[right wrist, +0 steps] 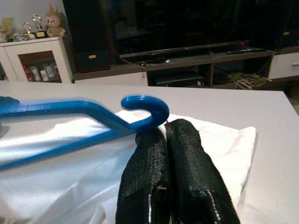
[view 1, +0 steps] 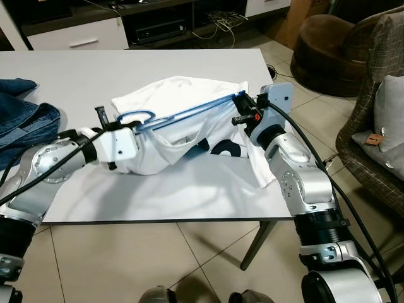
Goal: Hang hanger
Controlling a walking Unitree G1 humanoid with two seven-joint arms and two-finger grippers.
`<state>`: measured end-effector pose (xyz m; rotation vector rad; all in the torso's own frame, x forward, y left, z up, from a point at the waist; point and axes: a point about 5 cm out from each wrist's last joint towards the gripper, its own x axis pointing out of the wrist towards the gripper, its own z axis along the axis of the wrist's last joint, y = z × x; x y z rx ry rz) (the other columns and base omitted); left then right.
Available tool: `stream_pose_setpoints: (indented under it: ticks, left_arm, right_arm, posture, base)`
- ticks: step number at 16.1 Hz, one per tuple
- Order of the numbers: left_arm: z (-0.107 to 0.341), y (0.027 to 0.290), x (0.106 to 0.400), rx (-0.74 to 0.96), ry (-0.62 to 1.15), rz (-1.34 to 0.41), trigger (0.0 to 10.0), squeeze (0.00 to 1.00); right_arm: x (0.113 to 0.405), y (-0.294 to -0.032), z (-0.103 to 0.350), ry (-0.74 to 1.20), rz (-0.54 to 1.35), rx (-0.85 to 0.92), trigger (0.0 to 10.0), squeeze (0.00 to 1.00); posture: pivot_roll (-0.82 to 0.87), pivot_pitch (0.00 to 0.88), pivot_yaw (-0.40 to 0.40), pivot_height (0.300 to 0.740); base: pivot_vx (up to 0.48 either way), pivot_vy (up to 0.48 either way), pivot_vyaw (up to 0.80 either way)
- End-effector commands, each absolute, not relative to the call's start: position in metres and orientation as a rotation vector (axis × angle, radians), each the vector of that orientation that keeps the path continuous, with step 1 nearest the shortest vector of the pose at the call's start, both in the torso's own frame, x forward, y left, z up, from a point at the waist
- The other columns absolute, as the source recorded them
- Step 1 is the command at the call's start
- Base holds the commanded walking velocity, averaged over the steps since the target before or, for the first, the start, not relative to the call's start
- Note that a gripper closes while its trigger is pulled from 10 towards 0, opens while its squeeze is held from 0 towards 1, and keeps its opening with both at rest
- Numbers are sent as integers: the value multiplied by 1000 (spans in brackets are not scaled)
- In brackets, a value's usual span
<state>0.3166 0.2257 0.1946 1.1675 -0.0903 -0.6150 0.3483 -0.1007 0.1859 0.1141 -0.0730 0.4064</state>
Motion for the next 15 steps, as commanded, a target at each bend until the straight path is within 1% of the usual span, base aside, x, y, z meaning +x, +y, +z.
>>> stream_pose_setpoints:
  ticks: [1,2,4,5,7,11,12,14,15]
  left_arm:
    - [208,243,321,1138,-84,-503,10000,0]
    - [211,245,322,1124,-91,-484,10000,0]
    - [219,254,324,1068,-110,-440,10000,0]
    - [221,265,322,1042,-112,-459,10000,0]
    - [216,259,314,1038,-117,-584,10000,0]
    - [201,259,305,1071,-19,-739,10000,0]
    - [200,260,305,1085,-11,-758,10000,0]
    - [203,266,309,1121,5,-723,10000,0]
    - [203,273,310,1182,50,-691,10000,0]
  right_arm:
    - [351,-105,194,-108,391,88,510,145]
    - [352,-105,193,-107,393,85,863,145]
    - [351,-104,193,-106,399,82,4706,137]
    - [348,-98,200,-134,443,95,10000,122]
    - [347,-96,203,-152,459,107,10000,106]
    - [350,-102,204,-151,426,117,10000,82]
    - [350,-103,204,-150,423,120,10000,82]
    - [349,-105,204,-150,429,121,10000,82]
    - [347,-105,205,-154,440,119,10000,86]
  posture:
    - [-46,28,26,740]
    - [-45,28,24,740]
    - [-45,28,24,740]
    - [-45,28,24,740]
    - [-45,28,24,740]
    - [-46,32,24,740]
    - [-48,34,25,740]
    - [-47,37,26,740]
    - [-48,39,25,740]
  base:
    - [0,0,0]
    - [0,0,0]
    - [0,0,0]
    - [0,0,0]
    - [0,0,0]
    - [0,0,0]
    - [0,0,0]
    - [0,0,0]
    - [0,0,0]
